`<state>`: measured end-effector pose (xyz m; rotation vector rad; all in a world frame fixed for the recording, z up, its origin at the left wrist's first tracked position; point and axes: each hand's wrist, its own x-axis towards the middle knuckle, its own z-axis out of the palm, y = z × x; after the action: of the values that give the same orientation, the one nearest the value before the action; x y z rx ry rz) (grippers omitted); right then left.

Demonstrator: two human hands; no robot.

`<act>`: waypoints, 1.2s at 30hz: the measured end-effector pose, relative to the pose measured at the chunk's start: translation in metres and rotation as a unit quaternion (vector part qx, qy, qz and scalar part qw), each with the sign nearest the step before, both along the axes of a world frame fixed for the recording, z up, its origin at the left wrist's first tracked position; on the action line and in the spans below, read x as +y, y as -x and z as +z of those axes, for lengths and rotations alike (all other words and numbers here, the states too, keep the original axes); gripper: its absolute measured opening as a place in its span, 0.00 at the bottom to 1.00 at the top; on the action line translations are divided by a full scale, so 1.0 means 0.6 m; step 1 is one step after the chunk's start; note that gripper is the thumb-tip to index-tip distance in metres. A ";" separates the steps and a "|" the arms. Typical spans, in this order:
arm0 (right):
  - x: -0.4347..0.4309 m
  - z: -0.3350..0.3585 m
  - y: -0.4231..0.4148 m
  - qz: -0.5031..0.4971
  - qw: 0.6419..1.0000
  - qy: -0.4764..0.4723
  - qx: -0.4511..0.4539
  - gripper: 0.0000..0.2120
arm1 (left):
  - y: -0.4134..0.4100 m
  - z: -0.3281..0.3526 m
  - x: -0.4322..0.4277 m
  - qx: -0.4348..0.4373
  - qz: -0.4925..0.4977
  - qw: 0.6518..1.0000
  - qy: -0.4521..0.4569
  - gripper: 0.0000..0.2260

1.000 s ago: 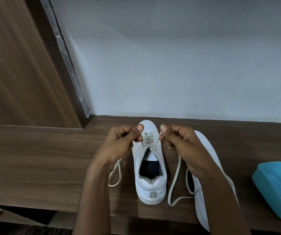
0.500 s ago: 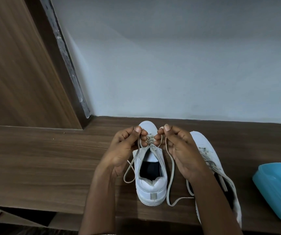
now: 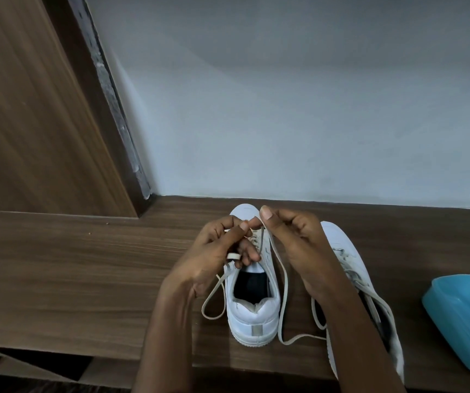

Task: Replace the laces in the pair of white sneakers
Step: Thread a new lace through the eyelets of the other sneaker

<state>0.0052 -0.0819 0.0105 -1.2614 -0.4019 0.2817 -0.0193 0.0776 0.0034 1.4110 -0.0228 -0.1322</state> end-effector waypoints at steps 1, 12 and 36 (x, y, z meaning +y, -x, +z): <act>-0.002 0.001 0.000 -0.002 1.000 0.011 -0.005 0.15 | 0.001 -0.001 0.001 -0.008 -0.009 1.000 -0.013 0.07; -0.018 0.032 0.011 0.044 0.964 0.199 -0.173 0.07 | 0.004 0.009 -0.001 -0.043 0.016 0.997 -0.064 0.11; 0.010 -0.002 0.011 0.004 0.956 0.157 0.247 0.10 | 0.000 0.017 0.003 0.113 0.046 0.982 0.143 0.12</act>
<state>-0.0013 -0.0760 0.0094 -1.4427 0.0729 0.6716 -0.0191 0.0791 0.0137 1.1016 0.2046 -0.2032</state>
